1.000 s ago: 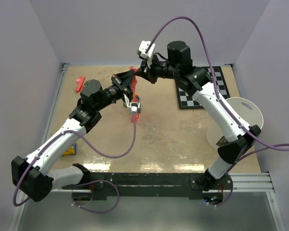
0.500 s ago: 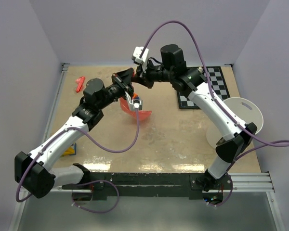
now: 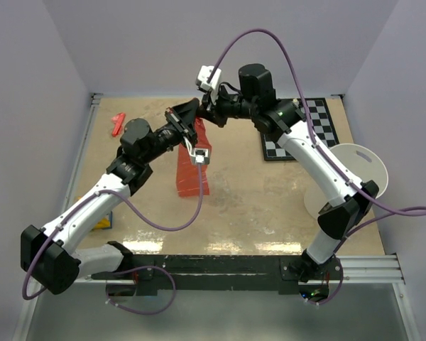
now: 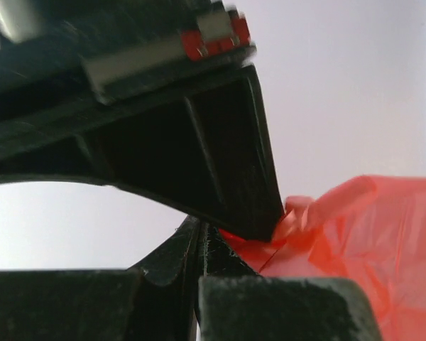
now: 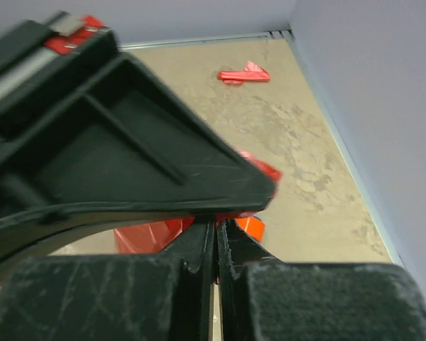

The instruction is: Put the trash bags into the trash bin

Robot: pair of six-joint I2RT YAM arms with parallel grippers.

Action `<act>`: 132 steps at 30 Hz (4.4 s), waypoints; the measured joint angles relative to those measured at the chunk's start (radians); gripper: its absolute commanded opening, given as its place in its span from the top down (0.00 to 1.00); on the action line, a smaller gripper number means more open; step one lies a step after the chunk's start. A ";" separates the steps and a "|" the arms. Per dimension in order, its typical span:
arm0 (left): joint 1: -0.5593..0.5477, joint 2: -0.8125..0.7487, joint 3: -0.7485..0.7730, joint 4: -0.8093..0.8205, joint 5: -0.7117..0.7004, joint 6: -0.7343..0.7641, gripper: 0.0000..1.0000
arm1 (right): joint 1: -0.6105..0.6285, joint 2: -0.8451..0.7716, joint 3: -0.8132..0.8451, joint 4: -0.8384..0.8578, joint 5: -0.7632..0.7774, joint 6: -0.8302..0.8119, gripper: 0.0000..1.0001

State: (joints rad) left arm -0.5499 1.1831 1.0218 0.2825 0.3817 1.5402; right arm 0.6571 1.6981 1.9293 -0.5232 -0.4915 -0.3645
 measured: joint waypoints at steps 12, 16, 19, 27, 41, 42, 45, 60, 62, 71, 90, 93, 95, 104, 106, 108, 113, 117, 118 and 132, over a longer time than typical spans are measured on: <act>0.011 -0.016 -0.027 -0.080 -0.039 -0.003 1.00 | -0.043 0.020 0.053 0.007 0.029 -0.003 1.00; 0.011 -0.016 -0.027 -0.081 -0.029 -0.003 1.00 | -0.048 0.027 0.032 0.019 0.035 -0.003 1.00; 0.011 0.011 -0.016 -0.052 -0.047 -0.004 1.00 | -0.013 0.019 -0.013 0.010 0.009 -0.015 1.00; 0.021 0.050 -0.005 -0.009 -0.098 -0.012 1.00 | 0.022 0.012 -0.026 -0.032 0.000 -0.045 0.94; 0.019 -0.022 -0.037 0.004 -0.096 -0.040 1.00 | -0.041 0.012 0.013 -0.033 0.086 -0.049 0.46; 0.019 -0.022 -0.039 0.003 -0.096 -0.040 1.00 | -0.041 0.012 0.018 -0.032 0.085 -0.049 0.46; 0.019 -0.022 -0.039 0.003 -0.096 -0.041 1.00 | -0.040 0.012 0.032 -0.031 0.082 -0.049 0.53; 0.019 0.031 -0.039 0.047 -0.084 -0.027 1.00 | -0.015 0.023 0.123 -0.085 -0.085 -0.097 1.00; 0.017 0.026 -0.039 0.042 -0.065 -0.026 1.00 | -0.010 0.025 0.124 -0.089 -0.080 -0.108 1.00; 0.019 -0.014 -0.060 0.090 0.004 -0.026 1.00 | -0.007 0.048 0.093 -0.130 -0.047 -0.179 1.00; 0.042 0.108 0.007 0.062 -0.070 0.018 1.00 | 0.013 0.037 0.109 -0.126 -0.026 -0.206 1.00; 0.044 0.105 0.005 0.068 -0.071 0.006 1.00 | 0.008 0.048 0.122 -0.138 -0.036 -0.212 1.00; 0.043 0.080 -0.012 0.062 -0.055 -0.002 1.00 | 0.011 0.048 0.121 -0.131 -0.033 -0.210 1.00; 0.001 -0.065 -0.047 -0.006 0.028 -0.026 1.00 | 0.019 0.042 0.062 -0.061 0.025 -0.176 1.00; 0.000 -0.036 -0.036 0.006 0.003 -0.030 1.00 | 0.021 0.042 0.065 -0.068 0.020 -0.178 1.00; 0.000 0.004 -0.022 0.020 -0.040 -0.030 1.00 | 0.018 0.042 0.071 -0.084 -0.001 -0.179 1.00; 0.019 0.064 -0.005 -0.019 -0.132 -0.034 1.00 | 0.016 0.042 0.103 -0.108 -0.041 -0.177 1.00; 0.014 0.010 -0.043 -0.042 -0.100 -0.034 1.00 | 0.011 0.034 0.082 -0.049 -0.021 -0.170 1.00; 0.011 -0.012 -0.057 -0.044 -0.087 -0.035 1.00 | 0.010 0.032 0.069 -0.032 -0.014 -0.170 1.00; 0.008 0.008 -0.037 0.026 -0.087 -0.058 1.00 | 0.024 0.021 0.001 -0.010 -0.004 -0.138 1.00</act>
State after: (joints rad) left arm -0.5415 1.1912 0.9852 0.3084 0.2951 1.4818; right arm 0.6807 1.7191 1.9301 -0.5327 -0.4953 -0.5026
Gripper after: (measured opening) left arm 0.009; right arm 0.006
